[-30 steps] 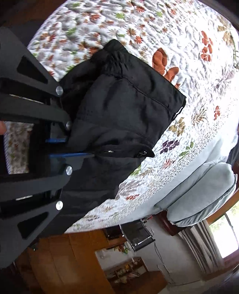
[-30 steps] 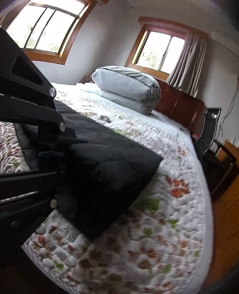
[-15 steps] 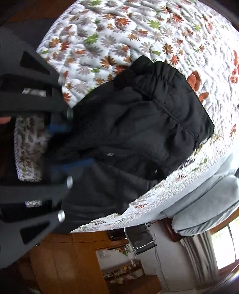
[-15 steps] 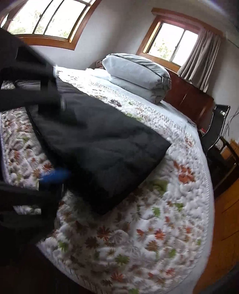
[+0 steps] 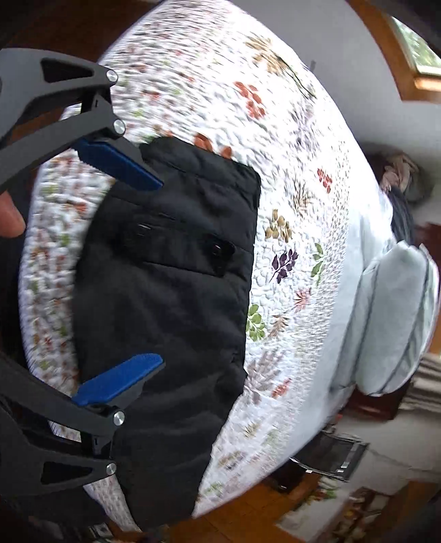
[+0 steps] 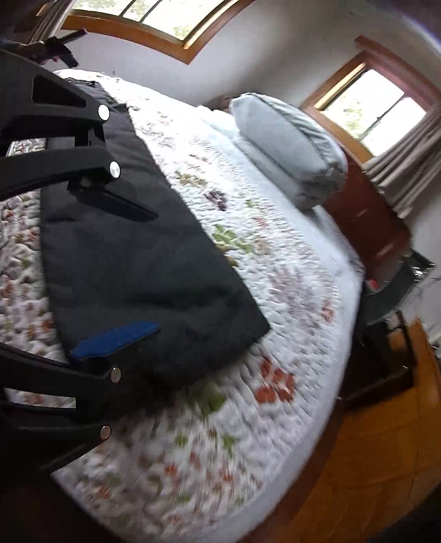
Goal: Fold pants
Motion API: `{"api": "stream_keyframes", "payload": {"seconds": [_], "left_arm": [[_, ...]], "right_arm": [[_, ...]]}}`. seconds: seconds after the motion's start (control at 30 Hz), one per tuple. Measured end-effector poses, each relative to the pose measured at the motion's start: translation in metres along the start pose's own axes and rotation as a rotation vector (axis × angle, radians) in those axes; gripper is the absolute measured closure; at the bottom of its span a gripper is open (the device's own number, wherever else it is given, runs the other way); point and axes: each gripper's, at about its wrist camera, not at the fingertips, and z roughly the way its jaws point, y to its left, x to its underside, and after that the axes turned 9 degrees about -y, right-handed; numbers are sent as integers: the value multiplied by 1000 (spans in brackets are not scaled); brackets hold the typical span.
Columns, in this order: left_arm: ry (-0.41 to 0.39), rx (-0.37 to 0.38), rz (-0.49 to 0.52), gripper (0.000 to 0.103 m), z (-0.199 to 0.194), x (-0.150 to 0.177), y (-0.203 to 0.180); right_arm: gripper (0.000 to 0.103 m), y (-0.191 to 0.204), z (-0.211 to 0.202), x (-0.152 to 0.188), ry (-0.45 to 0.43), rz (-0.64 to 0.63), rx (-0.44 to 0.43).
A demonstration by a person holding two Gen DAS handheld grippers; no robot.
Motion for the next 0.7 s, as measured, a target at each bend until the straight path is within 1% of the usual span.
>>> {"api": "stream_keyframes", "payload": {"seconds": [0.03,0.07,0.1,0.13,0.17,0.2,0.27,0.3,0.33,0.4,0.43,0.47,0.5,0.53,0.57,0.6,0.63,0.67,0.7], "left_arm": [[14,-9,11,7,11,-3,-3],[33,-19,19,7,24,-4,-4],[61,-44,32,7,38,-3,-2],[80,-63,39,7,46,-3,2],[104,-81,43,7,53,4,11],[131,-108,41,7,64,10,19],[145,-108,35,7,70,17,30],[132,-105,38,7,69,20,33],[123,-116,59,7,68,23,32],[125,-144,95,6,69,26,28],[126,-150,99,6,71,26,28],[130,-151,95,6,73,25,31],[132,-149,88,6,73,25,32],[137,-148,83,6,73,24,33],[142,-143,77,6,73,23,35],[146,-139,78,6,74,22,35],[151,-133,83,6,74,22,36],[154,-128,85,6,74,22,36],[154,-122,80,6,74,21,38]], "right_arm": [[41,-3,12,-3,27,6,-10],[41,-5,20,-5,44,2,0],[41,-9,25,-6,60,0,4],[43,-12,30,-7,78,3,6],[48,-22,35,-8,107,8,20],[51,-27,38,-11,128,1,37],[52,-31,41,-17,159,-7,28],[51,-30,40,-20,163,-8,22],[47,-26,37,-26,155,-18,5],[46,-21,38,-36,137,-26,-16],[44,-18,39,-42,134,-19,-20],[39,-20,42,-49,142,-11,-10],[35,-21,44,-54,155,-10,4],[26,-26,46,-57,190,-6,28],[25,-34,44,-60,224,-1,38],[25,-39,41,-64,238,-1,45],[23,-51,33,-68,249,3,52],[17,-59,28,-70,265,24,42],[15,-69,26,-70,293,58,23]]}}
